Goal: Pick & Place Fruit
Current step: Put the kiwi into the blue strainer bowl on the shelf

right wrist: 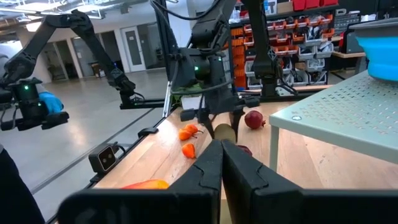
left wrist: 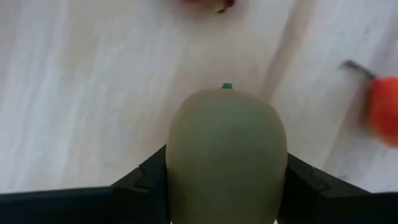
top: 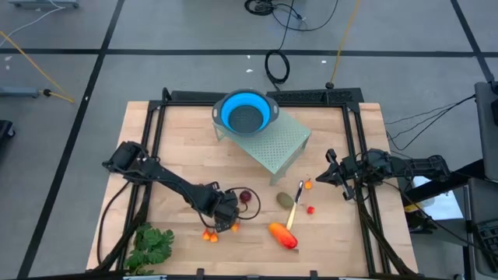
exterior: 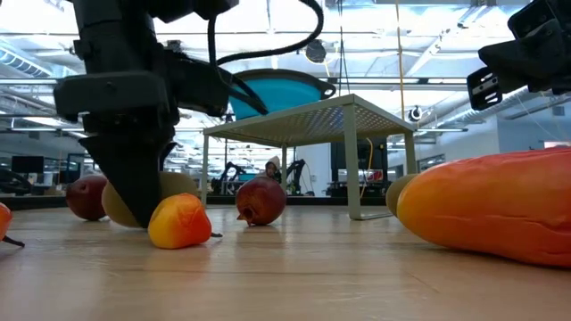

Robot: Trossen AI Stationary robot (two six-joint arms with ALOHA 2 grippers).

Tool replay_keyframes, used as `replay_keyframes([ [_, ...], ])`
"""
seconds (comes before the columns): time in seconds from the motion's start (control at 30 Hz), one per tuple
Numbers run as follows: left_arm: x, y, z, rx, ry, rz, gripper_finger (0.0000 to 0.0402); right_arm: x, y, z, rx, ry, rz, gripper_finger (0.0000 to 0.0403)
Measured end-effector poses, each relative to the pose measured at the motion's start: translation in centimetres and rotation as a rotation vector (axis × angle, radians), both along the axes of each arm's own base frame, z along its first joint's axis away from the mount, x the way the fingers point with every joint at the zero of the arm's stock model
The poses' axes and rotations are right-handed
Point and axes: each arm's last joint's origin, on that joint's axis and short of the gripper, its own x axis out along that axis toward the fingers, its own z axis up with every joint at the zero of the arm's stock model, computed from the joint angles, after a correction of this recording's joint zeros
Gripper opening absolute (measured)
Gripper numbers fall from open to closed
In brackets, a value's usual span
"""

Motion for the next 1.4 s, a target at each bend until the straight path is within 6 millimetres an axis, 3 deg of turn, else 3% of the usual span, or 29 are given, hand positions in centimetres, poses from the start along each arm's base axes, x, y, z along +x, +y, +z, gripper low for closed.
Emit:
replay_keyframes([
  [0.17, -0.7, 0.3, 2.0, -0.008, -0.018, 0.016, 0.0196, 0.0, 0.0, 0.0, 0.0, 0.001, 0.0, 0.0],
  [0.33, -1.6, 0.8, 5.3, -0.064, -0.111, 0.086, 0.0188, 0.0, 0.0, 0.0, 0.0, 0.001, 0.0, 0.0],
  [0.53, -3.0, 1.8, 9.4, -0.17, -0.245, 0.259, 0.0191, 0.0, 0.0, 0.0, 0.0, 0.001, 0.0, 0.0],
  [0.73, -4.1, 2.6, 12.0, -0.236, -0.351, 0.403, 0.0189, 0.0, 0.0, 0.0, 0.001, 0.001, 0.001, 0.0],
  [1.07, -4.3, 3.1, 13.5, -0.377, -0.438, 0.626, 0.0194, 0.0, 0.0, 0.0, 0.003, 0.002, 0.002, 0.0],
  [1.4, -3.8, 3.8, 13.6, -0.606, -0.342, 0.871, 0.0196, 0.0, 0.0, 0.0, 0.003, 0.003, 0.001, 0.0],
])
